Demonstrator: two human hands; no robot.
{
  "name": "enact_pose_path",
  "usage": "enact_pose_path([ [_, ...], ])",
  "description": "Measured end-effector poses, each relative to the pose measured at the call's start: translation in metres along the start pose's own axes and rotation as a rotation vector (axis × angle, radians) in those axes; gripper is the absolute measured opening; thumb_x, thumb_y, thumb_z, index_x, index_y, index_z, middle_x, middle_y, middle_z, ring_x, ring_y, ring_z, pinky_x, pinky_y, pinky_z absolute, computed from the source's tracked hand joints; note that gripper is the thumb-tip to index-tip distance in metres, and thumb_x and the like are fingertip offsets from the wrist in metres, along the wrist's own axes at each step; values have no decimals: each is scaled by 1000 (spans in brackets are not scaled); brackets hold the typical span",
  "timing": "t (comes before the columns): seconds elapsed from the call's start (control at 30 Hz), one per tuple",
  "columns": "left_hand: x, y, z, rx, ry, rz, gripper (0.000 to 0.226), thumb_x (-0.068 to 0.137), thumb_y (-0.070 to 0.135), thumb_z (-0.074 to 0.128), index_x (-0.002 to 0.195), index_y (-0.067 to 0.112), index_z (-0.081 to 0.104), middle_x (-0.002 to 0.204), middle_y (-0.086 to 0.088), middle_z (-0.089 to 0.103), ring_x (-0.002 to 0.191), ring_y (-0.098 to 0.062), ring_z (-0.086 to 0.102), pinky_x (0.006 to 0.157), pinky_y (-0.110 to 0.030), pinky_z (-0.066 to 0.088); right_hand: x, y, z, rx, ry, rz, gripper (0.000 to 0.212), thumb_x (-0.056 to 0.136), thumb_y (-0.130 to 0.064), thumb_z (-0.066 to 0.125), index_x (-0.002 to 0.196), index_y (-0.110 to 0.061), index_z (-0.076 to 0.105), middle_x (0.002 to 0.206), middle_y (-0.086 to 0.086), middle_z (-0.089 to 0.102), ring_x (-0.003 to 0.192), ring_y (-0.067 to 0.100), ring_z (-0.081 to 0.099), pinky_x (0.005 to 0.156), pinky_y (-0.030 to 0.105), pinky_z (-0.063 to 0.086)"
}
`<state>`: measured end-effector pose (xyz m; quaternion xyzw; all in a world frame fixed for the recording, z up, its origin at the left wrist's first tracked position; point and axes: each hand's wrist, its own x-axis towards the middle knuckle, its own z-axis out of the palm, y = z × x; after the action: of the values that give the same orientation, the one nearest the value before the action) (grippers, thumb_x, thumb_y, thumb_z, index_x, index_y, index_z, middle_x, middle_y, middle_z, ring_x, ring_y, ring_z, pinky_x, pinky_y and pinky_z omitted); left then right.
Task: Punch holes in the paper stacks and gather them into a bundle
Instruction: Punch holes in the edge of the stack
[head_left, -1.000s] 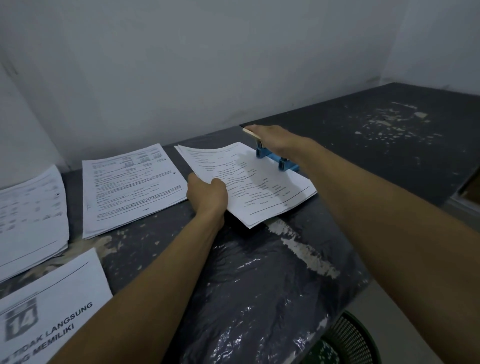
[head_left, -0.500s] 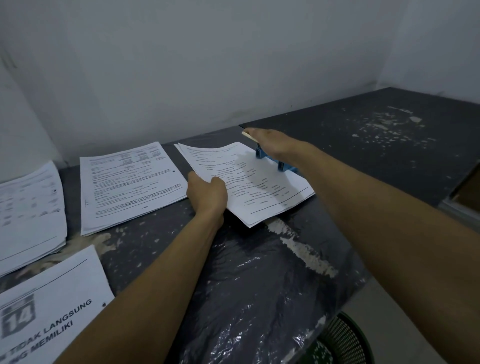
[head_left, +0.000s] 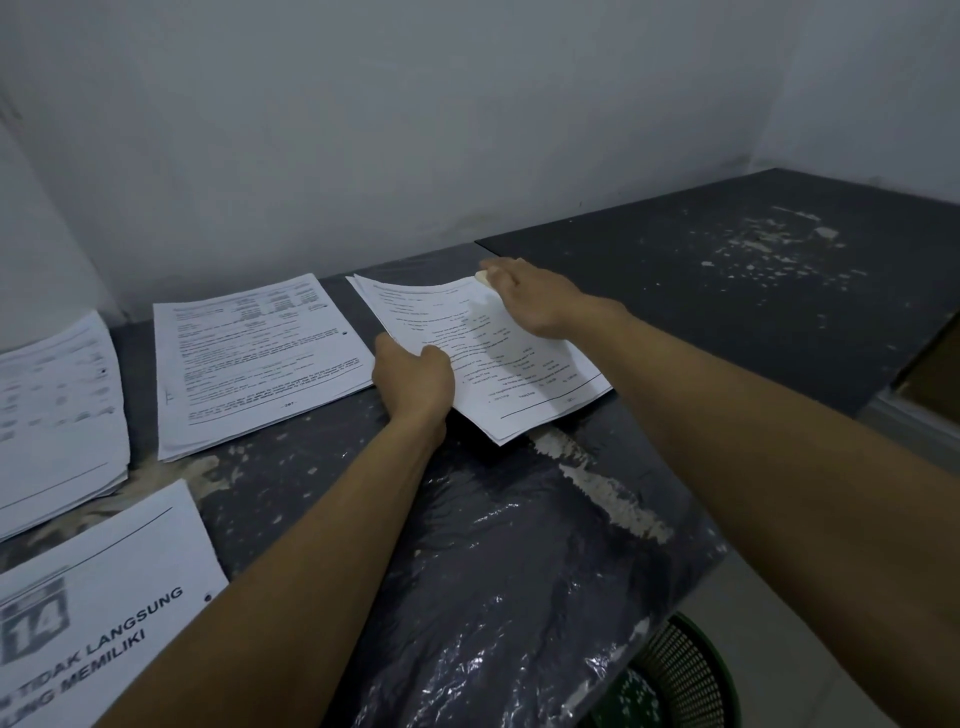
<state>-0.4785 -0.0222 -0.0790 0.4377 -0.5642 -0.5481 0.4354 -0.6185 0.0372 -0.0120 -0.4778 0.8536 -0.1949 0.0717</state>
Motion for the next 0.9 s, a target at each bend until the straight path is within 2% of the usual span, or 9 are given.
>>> enact_pose_path([
  [0.13, 0, -1, 0, 7, 3, 6, 32, 92, 2, 48, 122, 11, 54, 111, 7, 57, 75, 2, 50, 52, -8, 37, -1, 0, 0, -37, 13, -20, 51, 108, -35, 11, 156, -21, 26, 163, 1, 23, 150, 23, 18, 117, 48, 19],
  [0.37, -1, 1, 1, 7, 7, 7, 33, 91, 2, 48, 123, 11, 55, 113, 6, 60, 85, -9, 56, 54, -9, 39, 2, 7, 6, -67, 77, -65, 51, 107, -36, 13, 153, -22, 30, 159, 1, 30, 144, 25, 30, 114, 51, 26],
  [0.47, 0, 1, 1, 31, 18, 16, 33, 92, 3, 48, 123, 11, 54, 111, 7, 58, 84, -7, 55, 55, -9, 39, -1, 10, 31, -351, 98, -81, 51, 107, -36, 14, 155, -22, 23, 164, 1, 16, 151, 24, 10, 116, 52, 20],
  [0.53, -1, 1, 1, 31, 11, 17, 32, 92, 3, 48, 123, 10, 54, 111, 5, 58, 91, -12, 57, 63, -16, 46, -2, 14, 43, -463, 127, -72, 52, 107, -36, 13, 156, -21, 17, 166, 1, 8, 152, 22, 0, 117, 52, 17],
  [0.6, -1, 1, 0, 32, 13, 18, 33, 92, 2, 48, 123, 10, 53, 112, 4, 58, 93, -14, 58, 71, -21, 48, 1, 14, 44, -450, 110, -65, 53, 106, -37, 13, 157, -21, 15, 166, 1, 6, 152, 22, -2, 118, 53, 17],
  [0.7, -1, 1, 1, 38, 17, 26, 34, 91, 2, 48, 123, 10, 54, 112, 7, 58, 82, -4, 55, 56, -7, 41, 4, 14, 40, -435, 87, -72, 53, 106, -35, 14, 157, -22, 14, 166, 0, 5, 152, 21, -3, 118, 54, 14],
  [0.77, -1, 1, 1, 38, 22, 27, 34, 91, 2, 48, 123, 10, 54, 112, 7, 58, 84, -6, 55, 53, -6, 38, 7, 12, 33, -347, 43, -61, 52, 106, -34, 13, 157, -23, 15, 166, -1, 5, 152, 20, -2, 117, 55, 12],
  [0.83, -2, 1, 1, 36, 18, 24, 34, 92, 2, 48, 124, 10, 55, 115, 5, 60, 89, -11, 56, 56, -9, 39, 9, 10, 23, -229, 22, -58, 52, 106, -35, 13, 155, -23, 22, 165, -1, 12, 152, 22, 5, 116, 55, 14],
  [0.9, -3, 1, 0, 30, 12, 18, 33, 92, 2, 48, 123, 10, 54, 118, 2, 61, 93, -13, 57, 60, -12, 42, 9, 6, 10, -89, 26, -50, 55, 104, -46, 11, 148, -24, 35, 160, 0, 28, 148, 27, 21, 112, 53, 23],
])
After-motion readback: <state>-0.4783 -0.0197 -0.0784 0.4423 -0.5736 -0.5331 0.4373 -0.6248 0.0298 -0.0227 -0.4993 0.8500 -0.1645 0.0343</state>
